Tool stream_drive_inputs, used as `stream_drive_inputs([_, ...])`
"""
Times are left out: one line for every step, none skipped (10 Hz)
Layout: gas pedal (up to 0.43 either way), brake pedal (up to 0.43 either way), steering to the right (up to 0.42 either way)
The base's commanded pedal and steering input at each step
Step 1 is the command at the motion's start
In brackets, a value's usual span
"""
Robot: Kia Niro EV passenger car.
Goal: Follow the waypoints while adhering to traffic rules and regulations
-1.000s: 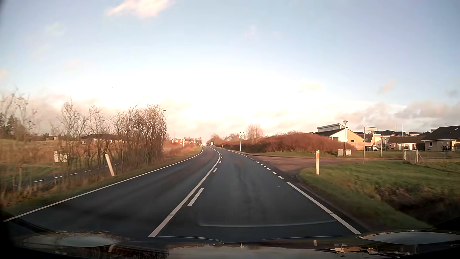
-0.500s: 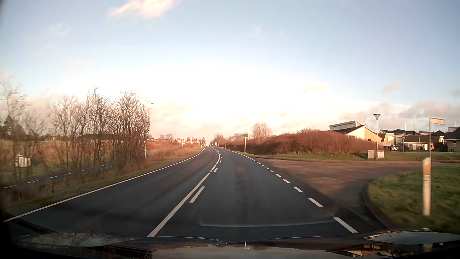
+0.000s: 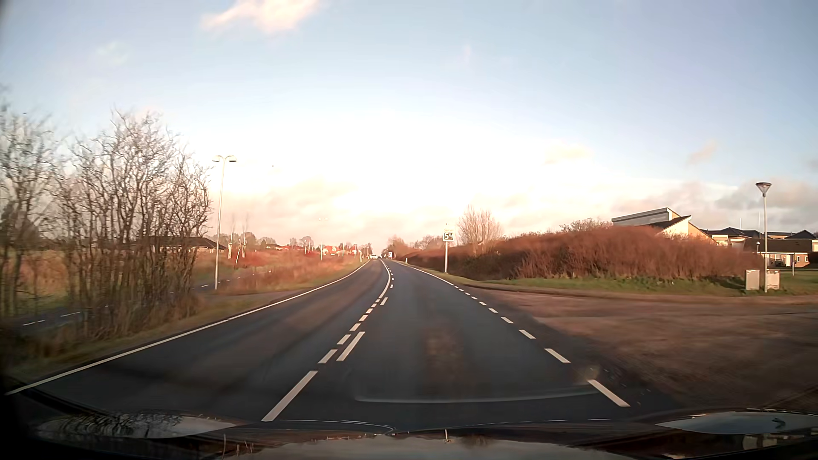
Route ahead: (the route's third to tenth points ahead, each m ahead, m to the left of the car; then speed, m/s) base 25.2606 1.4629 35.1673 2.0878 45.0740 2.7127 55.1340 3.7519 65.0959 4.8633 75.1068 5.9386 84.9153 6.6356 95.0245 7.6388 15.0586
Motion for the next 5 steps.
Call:
stream_drive_inputs([0.169,0.000,-0.007])
stream_drive_inputs([0.169,0.000,-0.006])
stream_drive_inputs([0.169,0.000,-0.007])
stream_drive_inputs([0.169,0.000,-0.007])
stream_drive_inputs([0.169,0.000,-0.007])
